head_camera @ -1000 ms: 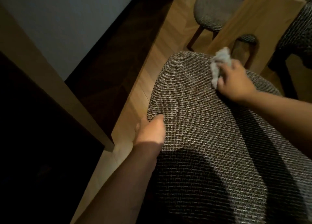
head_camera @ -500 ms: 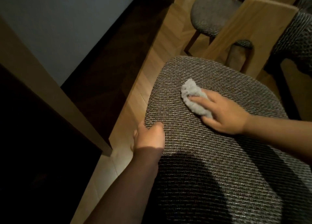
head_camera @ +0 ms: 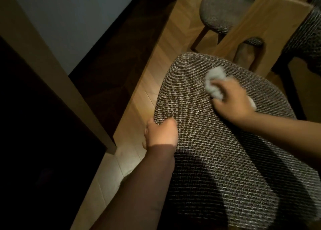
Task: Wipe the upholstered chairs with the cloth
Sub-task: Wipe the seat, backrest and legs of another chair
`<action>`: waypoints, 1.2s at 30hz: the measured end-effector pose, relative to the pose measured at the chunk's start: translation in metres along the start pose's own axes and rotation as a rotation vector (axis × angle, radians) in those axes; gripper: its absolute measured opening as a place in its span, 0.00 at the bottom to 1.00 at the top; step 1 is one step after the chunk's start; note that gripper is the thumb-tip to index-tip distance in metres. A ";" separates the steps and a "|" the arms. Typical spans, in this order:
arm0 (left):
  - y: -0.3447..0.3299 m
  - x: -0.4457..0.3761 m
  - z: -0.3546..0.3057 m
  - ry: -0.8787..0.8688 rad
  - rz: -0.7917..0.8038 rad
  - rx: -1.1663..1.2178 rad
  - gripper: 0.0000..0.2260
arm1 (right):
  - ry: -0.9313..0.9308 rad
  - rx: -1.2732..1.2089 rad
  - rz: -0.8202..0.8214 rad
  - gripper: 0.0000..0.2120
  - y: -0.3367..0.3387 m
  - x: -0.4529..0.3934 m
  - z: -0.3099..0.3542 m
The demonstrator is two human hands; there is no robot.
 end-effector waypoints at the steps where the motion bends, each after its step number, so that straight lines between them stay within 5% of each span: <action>1: 0.000 0.001 0.000 -0.003 -0.013 0.007 0.35 | 0.132 -0.061 0.107 0.20 -0.006 0.018 0.025; 5: 0.004 0.006 -0.006 0.010 -0.039 -0.004 0.27 | 0.509 -0.005 0.341 0.23 -0.004 0.066 0.056; 7: 0.005 0.008 -0.007 0.010 -0.032 -0.004 0.26 | 0.508 0.100 0.321 0.23 -0.001 0.049 0.030; 13: -0.001 0.008 -0.007 0.016 -0.037 -0.054 0.33 | -0.354 0.140 0.001 0.28 0.025 -0.010 -0.087; 15: -0.003 0.016 -0.011 -0.011 -0.049 -0.130 0.37 | -0.414 0.147 0.022 0.30 0.018 -0.005 -0.086; 20: -0.010 0.029 -0.013 -0.154 -0.154 -0.578 0.35 | -0.040 0.060 0.258 0.32 0.007 0.036 -0.015; 26: -0.011 0.044 -0.009 -0.378 -0.269 -0.860 0.29 | 0.644 -0.205 0.702 0.32 0.029 0.159 0.053; 30: -0.011 0.048 -0.008 -0.428 -0.291 -0.921 0.28 | 0.804 -0.177 1.026 0.39 0.045 0.177 0.045; 33: -0.018 0.049 -0.008 -0.465 -0.307 -0.989 0.30 | 0.991 -0.067 0.771 0.31 0.050 0.154 0.037; 36: -0.026 0.038 -0.010 -0.573 -0.277 -1.103 0.32 | 0.983 -0.027 0.605 0.24 0.042 0.119 0.038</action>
Point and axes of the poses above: each hand's wrist, its own x-axis away from the middle knuckle, its own y-axis out of the back of the hand, z = x × y, the point moved 6 cm from there along -x, towards the middle knuckle, and after that the axes turned 2 degrees about -z, right-handed, at the moved point
